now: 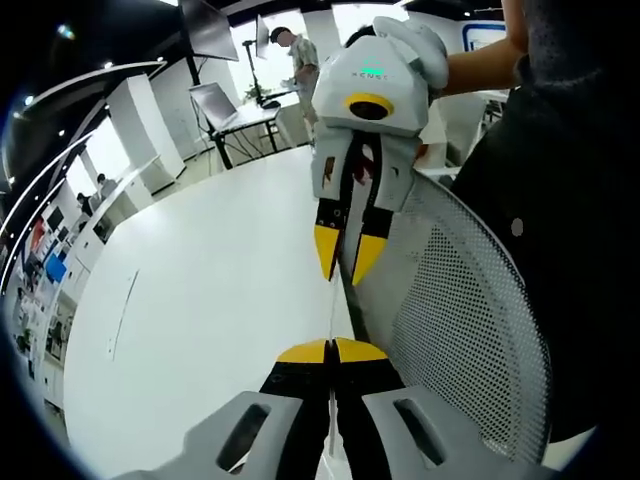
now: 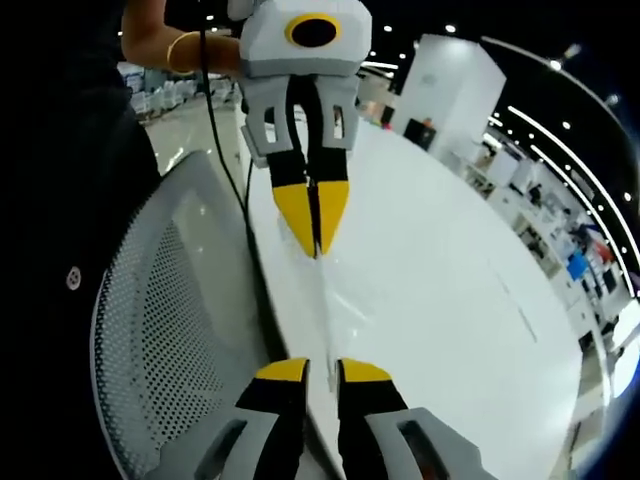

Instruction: Open the resealable bag by pulling the two sides of the seal apart until the entire bag opening is separated and visibly accessible.

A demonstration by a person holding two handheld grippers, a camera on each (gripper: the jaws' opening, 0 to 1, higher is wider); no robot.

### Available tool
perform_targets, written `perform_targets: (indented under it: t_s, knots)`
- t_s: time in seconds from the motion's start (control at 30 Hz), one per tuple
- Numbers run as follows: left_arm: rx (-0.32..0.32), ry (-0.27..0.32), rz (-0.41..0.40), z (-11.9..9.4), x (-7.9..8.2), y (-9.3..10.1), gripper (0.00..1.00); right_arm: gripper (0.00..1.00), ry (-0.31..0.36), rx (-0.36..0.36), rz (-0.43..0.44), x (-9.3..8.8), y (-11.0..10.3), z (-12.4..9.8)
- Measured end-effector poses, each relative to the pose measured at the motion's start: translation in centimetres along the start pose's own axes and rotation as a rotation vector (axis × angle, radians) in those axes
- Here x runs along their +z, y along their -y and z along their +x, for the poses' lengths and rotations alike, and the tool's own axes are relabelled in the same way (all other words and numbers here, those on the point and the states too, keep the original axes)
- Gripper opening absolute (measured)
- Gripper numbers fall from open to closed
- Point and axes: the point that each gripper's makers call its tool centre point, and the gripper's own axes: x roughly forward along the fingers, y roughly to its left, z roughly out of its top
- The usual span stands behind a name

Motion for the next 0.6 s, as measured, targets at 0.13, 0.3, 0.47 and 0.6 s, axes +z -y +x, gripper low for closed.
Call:
perform_targets:
  t_s: [0.13,0.3,0.47,0.6]
  knots:
    - [0.002,0.0,-0.012,0.0,-0.1,-0.1,0.0,0.06,0.048,-0.002,0.034,0.9,0.1,-0.3]
    - [0.01,0.001,-0.011,-0.1,-0.1,-0.2,0.0,0.06,0.061,-0.004,0.036,1.3,0.1,-0.2]
    - [0.004,-0.003,-0.006,-0.1,-0.1,-0.1,0.0,0.07,0.069,-0.012,0.038,1.5,0.3,-0.2]
    - [-0.002,-0.004,0.002,0.0,-0.1,0.1,0.0,0.07,0.077,-0.016,0.037,1.8,0.4,-0.2]
